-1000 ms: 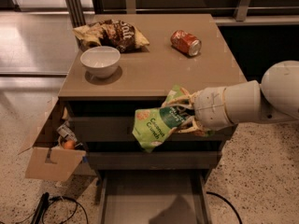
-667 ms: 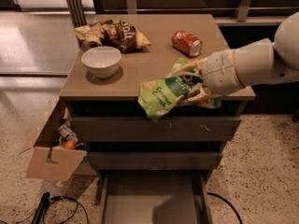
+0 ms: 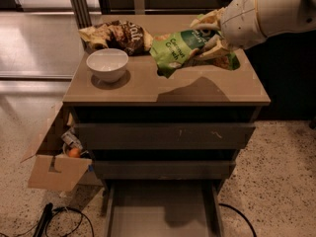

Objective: Pick green rice chip bag from bottom drawer and place on counter

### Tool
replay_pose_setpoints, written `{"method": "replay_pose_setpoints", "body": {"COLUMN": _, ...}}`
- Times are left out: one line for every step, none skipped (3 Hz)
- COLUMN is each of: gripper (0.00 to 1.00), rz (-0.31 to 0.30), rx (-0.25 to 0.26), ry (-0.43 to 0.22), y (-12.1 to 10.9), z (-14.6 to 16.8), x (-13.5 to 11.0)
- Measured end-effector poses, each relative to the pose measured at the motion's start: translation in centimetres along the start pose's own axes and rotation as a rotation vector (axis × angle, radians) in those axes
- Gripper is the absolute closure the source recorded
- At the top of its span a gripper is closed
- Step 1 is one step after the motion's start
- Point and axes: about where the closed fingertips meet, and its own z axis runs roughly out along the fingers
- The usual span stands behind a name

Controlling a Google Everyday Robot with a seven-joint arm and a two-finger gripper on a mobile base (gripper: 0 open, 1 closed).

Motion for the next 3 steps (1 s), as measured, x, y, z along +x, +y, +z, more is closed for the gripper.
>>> {"method": "replay_pose_setpoints", "body": {"gripper": 1.00, "rz": 0.032, "rx": 0.015, "ry": 0.018, "y": 1.2, "z": 1.2, "x": 0.5}}
{"method": "replay_pose_setpoints", "body": {"gripper": 1.00, "rz": 0.082, "rx": 0.064, "ry": 0.075, "y": 1.4, "z": 2.5, "x": 0.9}}
{"method": "replay_pose_setpoints", "body": {"gripper": 1.00, "rz": 0.135, "rx": 0.105, "ry": 0.124, "y": 0.1, "z": 3.4, "x": 2.2}}
